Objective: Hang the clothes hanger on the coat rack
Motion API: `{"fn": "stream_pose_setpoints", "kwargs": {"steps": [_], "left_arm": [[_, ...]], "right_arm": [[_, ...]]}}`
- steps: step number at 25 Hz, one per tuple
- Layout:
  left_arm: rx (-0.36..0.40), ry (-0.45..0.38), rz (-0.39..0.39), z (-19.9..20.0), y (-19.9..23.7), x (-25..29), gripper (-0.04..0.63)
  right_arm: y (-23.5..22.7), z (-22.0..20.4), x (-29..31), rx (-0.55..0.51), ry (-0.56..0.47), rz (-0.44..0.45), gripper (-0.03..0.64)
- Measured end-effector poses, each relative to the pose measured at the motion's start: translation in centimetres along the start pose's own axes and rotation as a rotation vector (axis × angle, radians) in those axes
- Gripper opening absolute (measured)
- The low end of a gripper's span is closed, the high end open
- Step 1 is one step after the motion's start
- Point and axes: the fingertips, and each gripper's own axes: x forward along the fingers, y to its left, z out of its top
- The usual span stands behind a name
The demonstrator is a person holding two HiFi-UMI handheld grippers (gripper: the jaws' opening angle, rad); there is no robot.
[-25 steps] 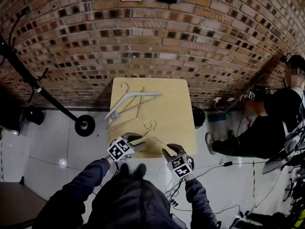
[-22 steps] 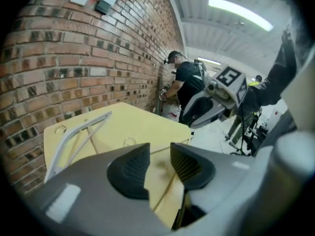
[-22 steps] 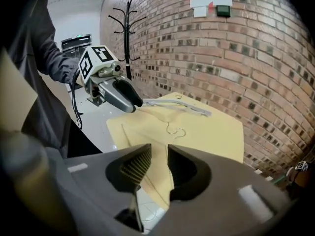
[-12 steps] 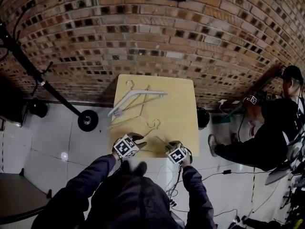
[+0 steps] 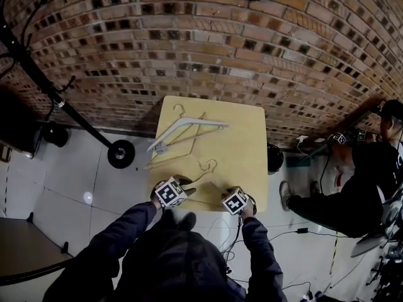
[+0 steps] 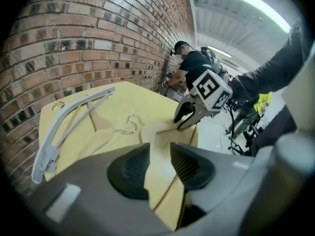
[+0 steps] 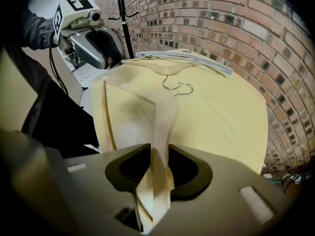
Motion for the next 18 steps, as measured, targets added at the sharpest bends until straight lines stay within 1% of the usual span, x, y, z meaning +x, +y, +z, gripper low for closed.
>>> {"fn": "stream_pose_setpoints", "kwargs": {"steps": [3,7,10,12,13,15,18], "left_arm": [[0.009,0.056,-0.005,-1.2,0.7,0.5,0.138],[0.019,0.109,-0.01,-2.1,1.5,1.4,0.138],[-0.006,0.144,-0.037,-2.8,1.5,1.5,0.138],[-0.028,0.159,-0.03,-3.7,2.1,1.3,0.138],[-0.043,0.163,-0.027,-4.3,2.3,1.2,0.138],[-0.07,0.168,-0.024,-5.2,2.7,1.0,0.138],[-0.058,0.195,-0.023,-5.8,2.9,0.7,0.139]], "right_arm": [[0.1,-0.5,0.6,-0.015,0.028,0.003,0.12],[0.0,-0.7,0.7,-0.001,0.023,0.018,0.117],[0.0,-0.6,0.8,0.0,0.035,0.039,0.112],[0.1,-1.1,0.9,0.002,0.078,0.056,0.11],[0.3,-1.3,1.0,0.001,0.095,0.063,0.099],[0.3,-0.8,0.8,-0.008,0.073,0.062,0.092],[0.3,-0.6,0.5,0.009,0.025,0.04,0.089]]}}
